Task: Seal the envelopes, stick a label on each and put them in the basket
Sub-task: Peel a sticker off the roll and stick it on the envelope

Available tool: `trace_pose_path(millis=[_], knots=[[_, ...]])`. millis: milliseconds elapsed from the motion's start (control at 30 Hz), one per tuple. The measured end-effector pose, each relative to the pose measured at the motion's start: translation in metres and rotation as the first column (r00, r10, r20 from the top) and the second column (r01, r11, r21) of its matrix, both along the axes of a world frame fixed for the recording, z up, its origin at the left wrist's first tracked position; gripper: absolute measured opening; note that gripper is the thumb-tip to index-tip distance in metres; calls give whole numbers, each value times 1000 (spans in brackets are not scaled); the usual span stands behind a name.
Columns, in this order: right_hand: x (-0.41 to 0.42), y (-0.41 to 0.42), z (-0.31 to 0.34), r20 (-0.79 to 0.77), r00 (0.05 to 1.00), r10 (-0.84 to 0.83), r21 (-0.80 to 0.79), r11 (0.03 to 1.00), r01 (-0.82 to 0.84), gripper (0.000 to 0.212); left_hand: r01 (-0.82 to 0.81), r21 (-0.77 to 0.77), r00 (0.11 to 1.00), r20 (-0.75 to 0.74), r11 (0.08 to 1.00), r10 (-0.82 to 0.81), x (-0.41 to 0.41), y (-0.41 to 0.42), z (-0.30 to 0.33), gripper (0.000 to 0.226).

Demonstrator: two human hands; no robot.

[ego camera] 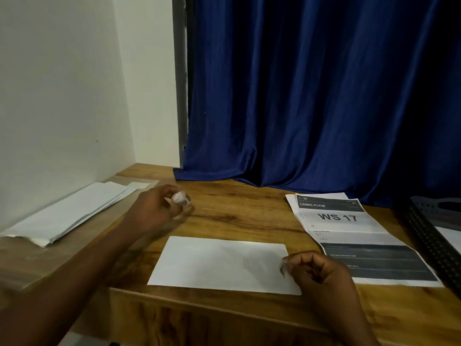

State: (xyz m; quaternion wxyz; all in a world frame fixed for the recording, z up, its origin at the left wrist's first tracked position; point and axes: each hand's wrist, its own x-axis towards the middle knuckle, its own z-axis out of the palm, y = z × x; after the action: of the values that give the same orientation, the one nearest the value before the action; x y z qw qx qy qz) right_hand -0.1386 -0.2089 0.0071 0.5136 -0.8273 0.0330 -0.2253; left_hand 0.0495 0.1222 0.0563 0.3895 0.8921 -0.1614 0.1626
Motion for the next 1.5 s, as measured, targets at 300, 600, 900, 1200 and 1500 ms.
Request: trace_pose_path(millis=[300,600,900,1200,1500], knots=[[1,-3,1,-17,1000,-12,29,999,13,20,-81,364,997,13,928,82,25,27,-14,44],[-2,2,8,-28,999,-34,152,988,38,21,300,253,947,37,920,-319,-54,-80,-13,46],[-1,-14,26,-248,964,100,110,991,-75,10,355,399,909,63,845,-411,-91,-132,-58,52],[63,-23,58,-355,928,112,-445,853,-273,16,365,355,910,59,861,-411,-100,-131,-54,53],[88,-22,52,-425,901,87,-577,741,-344,8,397,402,900,3,825,-435,-98,-132,-54,51]])
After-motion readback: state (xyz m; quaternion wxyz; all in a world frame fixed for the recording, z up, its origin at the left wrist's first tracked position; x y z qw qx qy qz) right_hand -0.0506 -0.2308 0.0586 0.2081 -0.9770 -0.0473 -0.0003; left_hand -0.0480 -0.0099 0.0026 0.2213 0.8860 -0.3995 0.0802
